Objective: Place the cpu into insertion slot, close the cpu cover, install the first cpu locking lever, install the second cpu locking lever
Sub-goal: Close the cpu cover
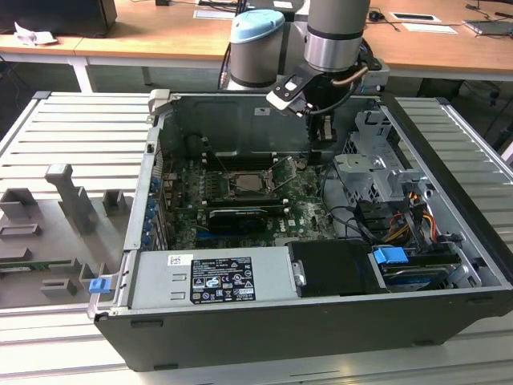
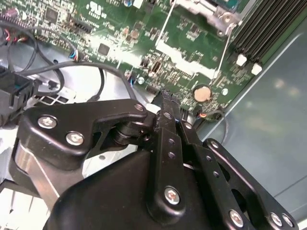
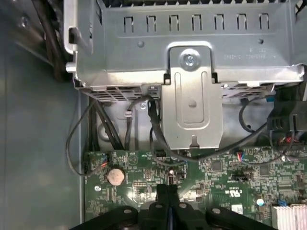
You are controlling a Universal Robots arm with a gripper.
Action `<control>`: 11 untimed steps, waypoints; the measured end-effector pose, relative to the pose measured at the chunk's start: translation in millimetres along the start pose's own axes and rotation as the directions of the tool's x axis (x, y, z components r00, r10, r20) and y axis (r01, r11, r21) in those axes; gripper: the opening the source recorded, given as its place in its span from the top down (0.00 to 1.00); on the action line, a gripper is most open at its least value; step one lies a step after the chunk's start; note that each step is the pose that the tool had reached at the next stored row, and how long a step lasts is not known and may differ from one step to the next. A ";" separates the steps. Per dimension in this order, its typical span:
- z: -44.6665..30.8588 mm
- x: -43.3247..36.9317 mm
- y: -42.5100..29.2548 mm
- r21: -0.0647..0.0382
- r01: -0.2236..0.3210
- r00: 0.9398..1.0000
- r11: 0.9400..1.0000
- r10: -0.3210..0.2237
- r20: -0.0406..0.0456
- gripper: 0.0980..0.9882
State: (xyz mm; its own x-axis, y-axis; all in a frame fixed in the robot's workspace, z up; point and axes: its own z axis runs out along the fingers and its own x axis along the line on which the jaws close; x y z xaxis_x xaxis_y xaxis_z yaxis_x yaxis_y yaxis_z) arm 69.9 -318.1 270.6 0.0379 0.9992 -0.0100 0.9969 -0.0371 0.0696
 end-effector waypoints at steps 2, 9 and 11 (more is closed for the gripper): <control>0.3 0.2 3.9 0.000 0.000 1.000 1.000 0.000 0.000 0.99; 1.5 0.5 12.9 0.001 0.001 1.000 1.000 -0.001 0.000 0.99; 2.3 0.4 10.5 0.001 0.001 1.000 1.000 -0.001 0.000 0.99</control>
State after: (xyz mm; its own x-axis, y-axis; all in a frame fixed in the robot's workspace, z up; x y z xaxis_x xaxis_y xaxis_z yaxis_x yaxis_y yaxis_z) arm 80.5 -318.1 269.1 0.0364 0.9993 -0.0099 0.9970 -0.0357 0.0688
